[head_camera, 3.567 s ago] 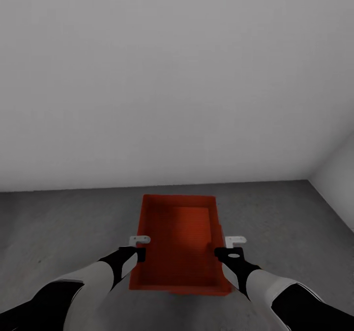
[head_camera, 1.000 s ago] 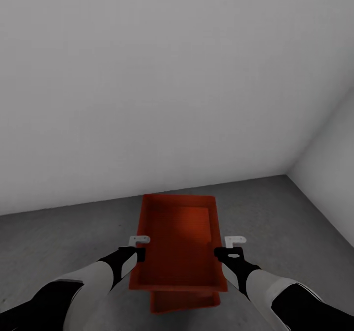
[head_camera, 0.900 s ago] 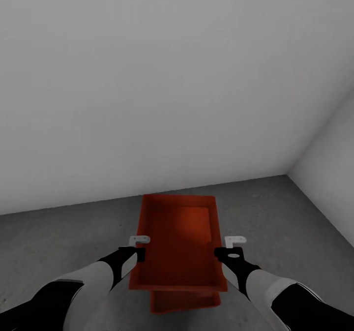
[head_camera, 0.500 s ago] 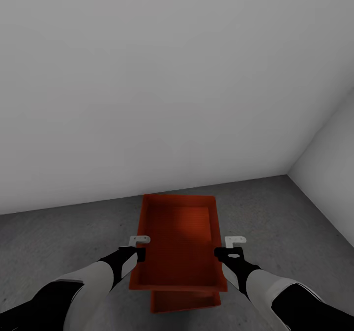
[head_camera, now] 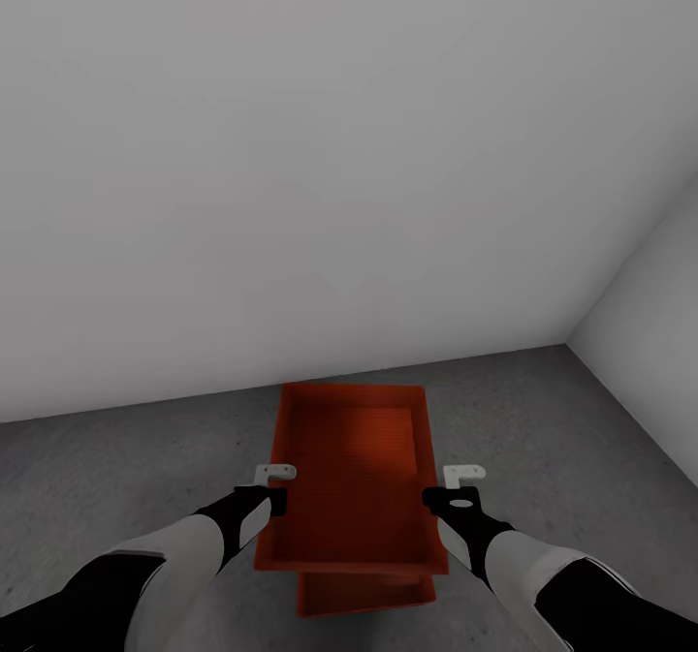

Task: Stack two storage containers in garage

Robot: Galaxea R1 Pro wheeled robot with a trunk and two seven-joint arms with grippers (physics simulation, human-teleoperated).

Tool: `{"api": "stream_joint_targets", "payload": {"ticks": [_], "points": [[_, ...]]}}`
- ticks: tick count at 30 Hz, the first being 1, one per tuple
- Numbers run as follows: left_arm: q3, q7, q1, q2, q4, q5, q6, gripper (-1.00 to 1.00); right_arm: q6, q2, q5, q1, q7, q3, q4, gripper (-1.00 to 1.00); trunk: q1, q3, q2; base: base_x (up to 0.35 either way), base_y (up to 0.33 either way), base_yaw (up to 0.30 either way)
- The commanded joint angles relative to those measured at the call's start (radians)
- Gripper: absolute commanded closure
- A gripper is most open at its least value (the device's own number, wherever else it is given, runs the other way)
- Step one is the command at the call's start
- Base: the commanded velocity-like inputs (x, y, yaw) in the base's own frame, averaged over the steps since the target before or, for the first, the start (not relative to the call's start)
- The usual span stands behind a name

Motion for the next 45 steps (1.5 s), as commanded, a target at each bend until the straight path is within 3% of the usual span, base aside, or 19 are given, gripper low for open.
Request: {"api": "stream_joint_targets", "payload": {"ticks": [1,45], "points": [[-0.001,0.007,0.0,0.001,-0.002,-0.006,0.006,1.0,-0.007,-0.005,-0.016,-0.001,-0.008,0.003,0.003,1.0,0.0,-0.001,-0.001,0.0,0.0,0.0],[-0.001,0.009,-0.001,0.0,-0.002,-0.005,0.008,1.0,-0.007,-0.007,-0.016,-0.001,-0.008,0.003,0.003,1.0,0.0,-0.001,-0.001,0.0,0.0,0.041]]}}
